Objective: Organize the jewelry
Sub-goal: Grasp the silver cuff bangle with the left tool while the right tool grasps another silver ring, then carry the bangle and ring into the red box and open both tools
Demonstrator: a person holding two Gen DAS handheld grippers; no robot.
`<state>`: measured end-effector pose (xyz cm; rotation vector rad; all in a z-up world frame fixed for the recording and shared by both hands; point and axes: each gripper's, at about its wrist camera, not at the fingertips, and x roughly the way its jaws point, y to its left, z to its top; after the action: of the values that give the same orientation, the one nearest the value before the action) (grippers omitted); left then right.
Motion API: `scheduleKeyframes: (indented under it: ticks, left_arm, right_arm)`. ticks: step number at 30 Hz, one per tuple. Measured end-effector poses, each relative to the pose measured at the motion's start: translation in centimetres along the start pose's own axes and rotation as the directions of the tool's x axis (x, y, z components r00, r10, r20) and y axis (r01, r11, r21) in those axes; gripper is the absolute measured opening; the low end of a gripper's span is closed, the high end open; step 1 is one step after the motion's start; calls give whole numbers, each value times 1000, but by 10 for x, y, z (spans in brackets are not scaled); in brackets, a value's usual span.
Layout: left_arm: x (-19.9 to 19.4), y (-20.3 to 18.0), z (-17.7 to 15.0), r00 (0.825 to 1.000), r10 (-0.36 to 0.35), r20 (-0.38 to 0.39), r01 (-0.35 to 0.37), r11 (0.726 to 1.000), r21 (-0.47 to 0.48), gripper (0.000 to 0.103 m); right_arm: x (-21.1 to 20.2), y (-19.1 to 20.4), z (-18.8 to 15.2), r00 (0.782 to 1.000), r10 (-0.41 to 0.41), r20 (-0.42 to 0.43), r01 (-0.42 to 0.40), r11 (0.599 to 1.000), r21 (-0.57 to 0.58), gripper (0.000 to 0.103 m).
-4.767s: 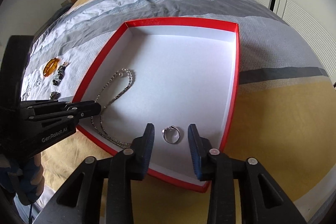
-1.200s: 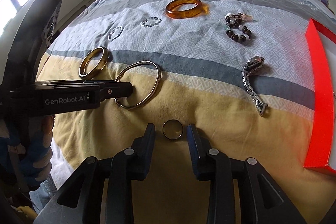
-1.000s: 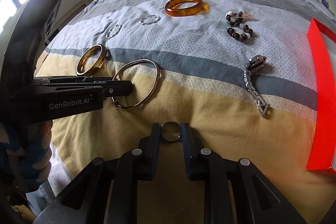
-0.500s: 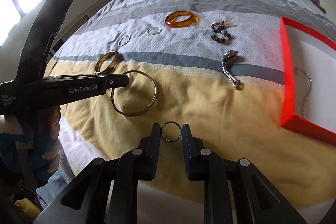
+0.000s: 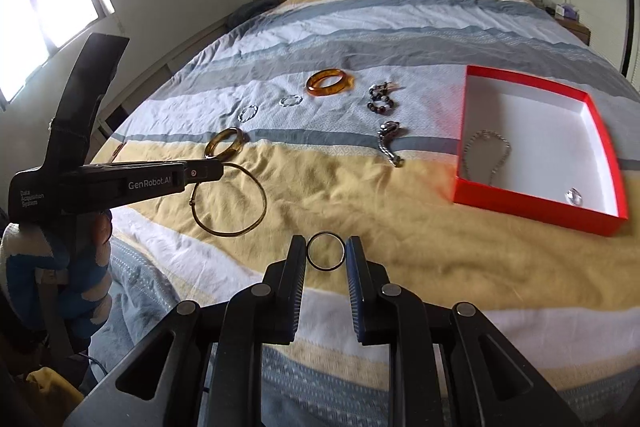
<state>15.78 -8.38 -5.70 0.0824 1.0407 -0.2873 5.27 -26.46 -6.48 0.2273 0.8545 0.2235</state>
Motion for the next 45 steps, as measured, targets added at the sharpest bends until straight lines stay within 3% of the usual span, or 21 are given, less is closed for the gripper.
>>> scheduleKeyframes:
  ticks: [9, 19, 28, 33, 38, 45]
  left_arm:
    - [-28, -40, 5, 998, -45, 42, 42, 997, 64, 3]
    - [-26, -119, 61, 982, -179, 60, 165, 968, 188, 3]
    - [30, -201, 141, 961, -273, 47, 250, 929, 272, 3]
    - [79, -230, 168, 954, -301, -5, 292, 922, 256, 3]
    - [115, -246, 175, 917, -389, -81, 397, 889, 227, 3]
    - [162, -232, 165, 956, -268, -121, 289, 931, 224, 3]
  right_arm:
    - [-35, -23, -19, 998, -31, 52, 28, 998, 54, 20]
    - [-51, -85, 1, 988, -128, 89, 119, 988, 101, 20]
    - [-25, -167, 47, 973, -217, 84, 203, 968, 149, 20]
    - [3, -206, 70, 968, -247, 54, 235, 958, 167, 20]
    - [31, -231, 78, 965, -262, 13, 256, 950, 179, 20]
    - [55, -244, 76, 959, -280, -40, 283, 945, 162, 20]
